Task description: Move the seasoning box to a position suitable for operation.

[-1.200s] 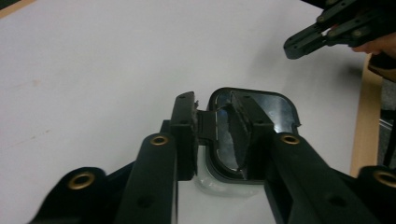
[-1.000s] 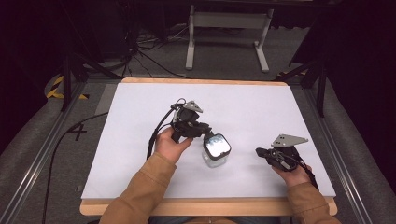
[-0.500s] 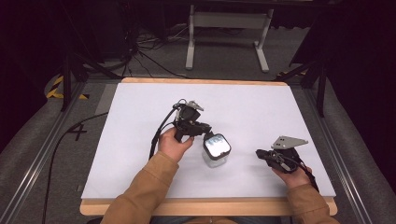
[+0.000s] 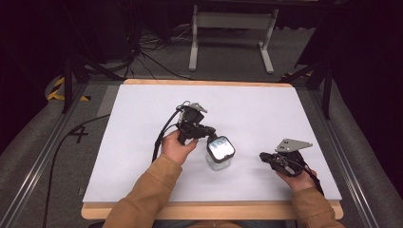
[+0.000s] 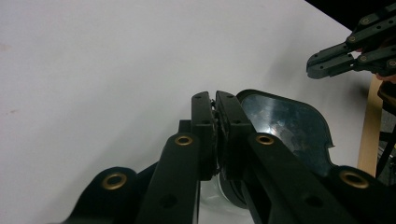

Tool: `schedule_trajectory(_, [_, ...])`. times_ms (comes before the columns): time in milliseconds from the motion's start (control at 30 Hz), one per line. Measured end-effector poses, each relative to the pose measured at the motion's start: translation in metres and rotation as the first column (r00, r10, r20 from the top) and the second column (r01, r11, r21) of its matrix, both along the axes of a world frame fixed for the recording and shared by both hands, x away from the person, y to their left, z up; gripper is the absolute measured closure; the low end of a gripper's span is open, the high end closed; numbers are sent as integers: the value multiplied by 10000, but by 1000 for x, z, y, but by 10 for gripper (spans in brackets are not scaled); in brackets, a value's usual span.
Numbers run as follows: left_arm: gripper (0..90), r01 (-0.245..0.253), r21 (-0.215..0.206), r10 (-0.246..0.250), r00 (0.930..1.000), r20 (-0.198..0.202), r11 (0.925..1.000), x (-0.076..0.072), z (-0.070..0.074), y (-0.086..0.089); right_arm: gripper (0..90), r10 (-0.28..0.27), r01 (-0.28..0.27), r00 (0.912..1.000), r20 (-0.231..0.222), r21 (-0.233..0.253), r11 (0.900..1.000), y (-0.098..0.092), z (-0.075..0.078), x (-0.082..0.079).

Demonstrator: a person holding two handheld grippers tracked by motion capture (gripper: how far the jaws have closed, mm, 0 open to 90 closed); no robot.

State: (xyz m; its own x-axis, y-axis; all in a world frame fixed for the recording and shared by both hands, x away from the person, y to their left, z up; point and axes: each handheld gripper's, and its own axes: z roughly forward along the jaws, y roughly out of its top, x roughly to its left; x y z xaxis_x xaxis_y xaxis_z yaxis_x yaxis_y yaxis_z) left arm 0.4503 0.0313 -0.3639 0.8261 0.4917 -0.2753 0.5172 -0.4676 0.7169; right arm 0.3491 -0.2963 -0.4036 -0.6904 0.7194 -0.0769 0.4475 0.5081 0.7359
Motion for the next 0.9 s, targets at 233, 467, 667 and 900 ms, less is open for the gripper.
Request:
schedule_trajectory(233, [889, 67, 85, -68, 9999, 116, 9999, 0, 0, 0, 865, 181, -181, 9998, 54, 8, 9998, 6, 2, -2])
schedule_trajectory(467, [889, 94, -118, -95, 9999, -74, 9999, 1, -1, 2, 866, 475, -476, 9987, 180, 67, 9988, 18, 7, -5])
schedule_trajectory(667, [889, 80, -194, -82, 9999, -92, 9998, 2, -2, 3, 870, 764, -770, 9966, 305, 173, 9969, 27, 12, -7])
schedule_trajectory(900, [890, 76, -217, -79, 9999, -124, 9997, 3, -3, 4, 876, 1334, -1350, 9903, 379, 428, 9899, 46, 18, -11])
